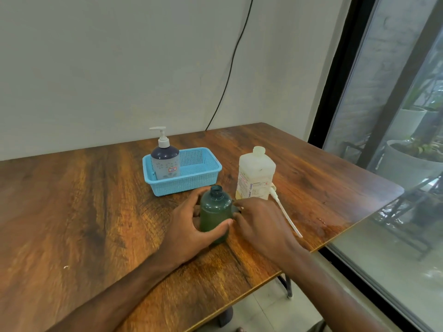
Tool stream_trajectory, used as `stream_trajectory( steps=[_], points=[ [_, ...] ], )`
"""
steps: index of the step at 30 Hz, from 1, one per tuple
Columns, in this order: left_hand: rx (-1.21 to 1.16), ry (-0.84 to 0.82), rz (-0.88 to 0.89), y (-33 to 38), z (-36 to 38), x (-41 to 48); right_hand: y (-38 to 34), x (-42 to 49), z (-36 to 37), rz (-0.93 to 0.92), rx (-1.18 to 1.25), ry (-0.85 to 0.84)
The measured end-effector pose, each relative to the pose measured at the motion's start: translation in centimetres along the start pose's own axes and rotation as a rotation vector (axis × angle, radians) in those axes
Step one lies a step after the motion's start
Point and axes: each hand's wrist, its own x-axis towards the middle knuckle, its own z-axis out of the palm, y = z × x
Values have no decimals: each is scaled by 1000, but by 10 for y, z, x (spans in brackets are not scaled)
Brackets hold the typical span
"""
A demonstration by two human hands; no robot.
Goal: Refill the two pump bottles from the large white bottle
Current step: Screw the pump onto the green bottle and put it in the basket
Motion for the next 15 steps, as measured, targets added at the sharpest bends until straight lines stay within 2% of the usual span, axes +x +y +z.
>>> stream_trajectory(
  steps=[3,8,12,15],
  points=[
    [15,8,22,0,0,-1,-14,14,4,76,-46,-97],
    [26,18,38,-3,1,0,-26,25,10,141,-100,-84],
    [25,13,54,-3,1,0,-26,26,0,173,38,-63],
    [34,8,40,-4,2,0,-32,20,-19,149,197,39]
  ],
)
